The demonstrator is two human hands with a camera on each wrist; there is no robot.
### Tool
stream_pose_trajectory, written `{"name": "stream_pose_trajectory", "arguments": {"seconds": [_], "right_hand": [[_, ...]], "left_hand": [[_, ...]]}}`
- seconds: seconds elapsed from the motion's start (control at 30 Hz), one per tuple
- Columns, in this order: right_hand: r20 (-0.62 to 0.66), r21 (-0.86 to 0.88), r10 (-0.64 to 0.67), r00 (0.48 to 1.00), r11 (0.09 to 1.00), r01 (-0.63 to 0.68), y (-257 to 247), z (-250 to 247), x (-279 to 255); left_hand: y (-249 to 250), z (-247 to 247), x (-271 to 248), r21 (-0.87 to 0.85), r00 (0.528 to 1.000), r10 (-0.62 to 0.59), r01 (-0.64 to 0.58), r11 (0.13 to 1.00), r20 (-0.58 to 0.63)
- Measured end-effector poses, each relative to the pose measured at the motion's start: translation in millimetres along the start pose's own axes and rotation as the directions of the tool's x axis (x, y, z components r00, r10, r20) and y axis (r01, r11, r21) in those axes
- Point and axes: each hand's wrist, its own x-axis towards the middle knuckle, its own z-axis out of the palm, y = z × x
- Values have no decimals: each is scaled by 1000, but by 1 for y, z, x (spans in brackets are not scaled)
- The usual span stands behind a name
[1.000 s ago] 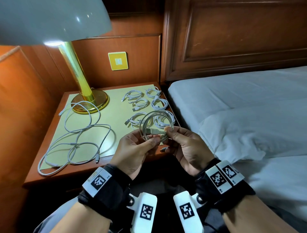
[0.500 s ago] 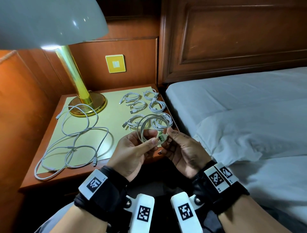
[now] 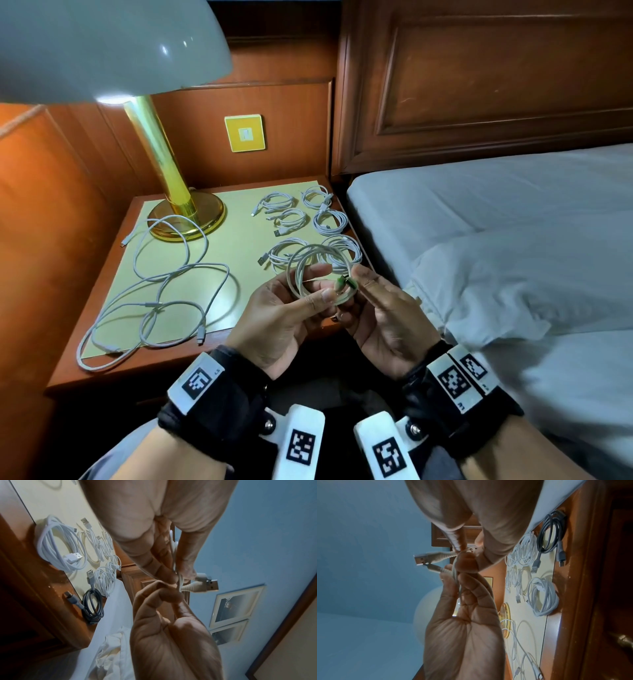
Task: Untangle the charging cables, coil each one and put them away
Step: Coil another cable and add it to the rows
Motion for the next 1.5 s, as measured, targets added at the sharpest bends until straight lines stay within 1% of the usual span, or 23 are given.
{"name": "stream_pose_trajectory", "arguments": {"seconds": [0.13, 0.2, 0.3, 0.43, 0.53, 0.6, 0.63, 0.7, 0.8, 0.9, 0.97, 1.0, 1.13, 1.3, 1.37, 1.43, 1.5], "right_hand": [[24, -33, -20, 1000, 999, 21, -1, -3, 1], [0, -80, -59, 998, 995, 59, -1, -3, 1], [-27, -142, -120, 992, 983, 114, -2, 0, -1], [-50, -115, -74, 996, 991, 68, -1, -1, 1], [-73, -150, -35, 997, 988, 24, 1, -5, 3], [-103, -205, -72, 992, 977, 50, 4, -7, 4], [-109, -248, -112, 988, 965, 82, 3, -7, 5], [-94, -367, -224, 970, 913, 175, -2, -8, 4], [41, -580, -373, 927, 746, 326, -11, -7, 0], [161, -665, -435, 886, 616, 423, -17, -8, -4], [188, -705, -450, 873, 558, 439, -18, -8, -4], [182, -711, -452, 873, 553, 435, -18, -8, -3], [150, -652, -441, 885, 628, 424, -17, -9, -2], [196, -664, -450, 871, 593, 456, -21, -11, -3], [193, -655, -439, 877, 608, 449, -20, -13, -1], [170, -625, -421, 891, 653, 428, -18, -14, 0], [166, -621, -405, 899, 665, 414, -17, -14, 1]], "left_hand": [[-2, -2, 2, 25, 1000, 7, -7, 1000, -3], [-3, -3, 3, 1, 1000, 14, -14, 1000, -21], [-4, -4, 4, -24, 999, 39, -40, 999, -9], [-4, -6, 6, -8, 997, 59, -59, 998, 44], [-4, -6, 6, 27, 993, 90, -92, 995, 77], [-6, -3, 5, 71, 990, 117, -123, 990, 81], [-6, -2, 4, 89, 990, 126, -132, 987, 67], [-6, 0, 3, 114, 992, 129, -129, 985, 12], [-5, -7, 6, 193, 977, 201, -186, 963, -63], [-7, -8, 5, 268, 956, 280, -249, 931, -84], [-8, -8, 5, 315, 946, 315, -277, 908, -75], [-7, -8, 4, 332, 944, 325, -287, 899, -64], [-6, -8, 4, 370, 944, 331, -301, 879, -17], [-7, -10, 6, 301, 955, 295, -276, 913, -19], [-8, -11, 8, 347, 952, 305, -275, 897, -32], [-8, -15, 11, 406, 942, 333, -288, 868, -45], [-9, -19, 12, 492, 925, 378, -309, 814, -44]]}}
